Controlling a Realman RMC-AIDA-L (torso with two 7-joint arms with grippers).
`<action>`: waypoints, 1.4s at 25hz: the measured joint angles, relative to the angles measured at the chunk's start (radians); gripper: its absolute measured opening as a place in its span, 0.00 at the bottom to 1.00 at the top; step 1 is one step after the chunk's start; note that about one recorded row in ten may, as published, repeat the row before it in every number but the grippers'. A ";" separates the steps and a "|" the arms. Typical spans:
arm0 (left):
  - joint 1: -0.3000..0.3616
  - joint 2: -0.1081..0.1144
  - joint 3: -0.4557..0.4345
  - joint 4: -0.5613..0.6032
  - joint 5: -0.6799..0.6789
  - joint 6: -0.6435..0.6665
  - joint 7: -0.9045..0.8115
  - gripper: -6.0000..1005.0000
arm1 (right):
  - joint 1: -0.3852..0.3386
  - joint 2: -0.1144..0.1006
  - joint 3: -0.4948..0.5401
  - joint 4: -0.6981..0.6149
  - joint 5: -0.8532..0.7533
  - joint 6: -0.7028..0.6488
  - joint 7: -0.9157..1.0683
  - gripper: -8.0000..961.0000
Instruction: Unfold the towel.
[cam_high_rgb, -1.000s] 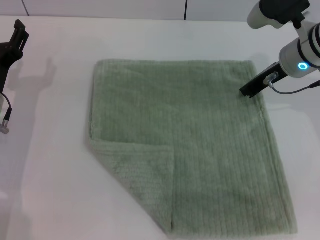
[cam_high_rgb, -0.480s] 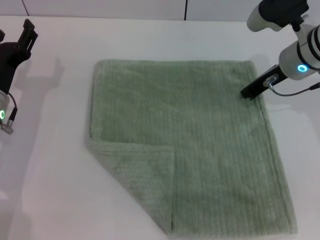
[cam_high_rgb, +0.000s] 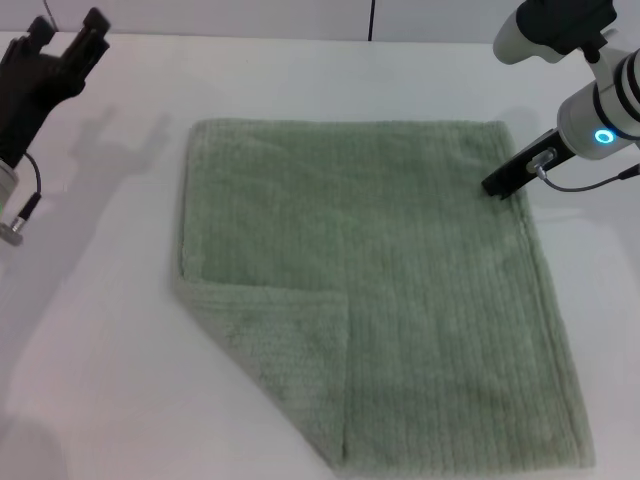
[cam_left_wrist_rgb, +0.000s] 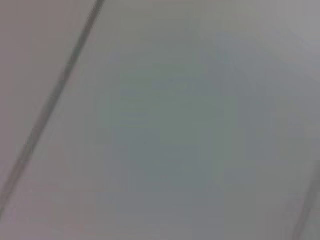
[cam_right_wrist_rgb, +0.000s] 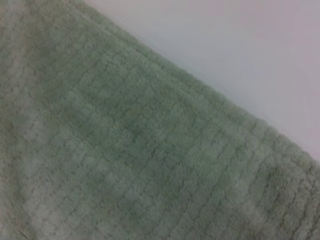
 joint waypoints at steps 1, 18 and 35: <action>0.008 0.000 0.076 0.063 0.000 0.019 -0.096 0.81 | 0.000 0.000 0.000 0.000 0.000 0.000 -0.001 0.01; 0.088 0.024 0.719 0.729 0.283 0.163 -0.686 0.80 | 0.007 -0.001 0.000 0.009 0.000 0.000 -0.004 0.01; -0.083 -0.005 0.820 0.681 0.676 0.253 -0.807 0.79 | 0.018 -0.003 0.000 0.011 -0.005 -0.007 -0.004 0.01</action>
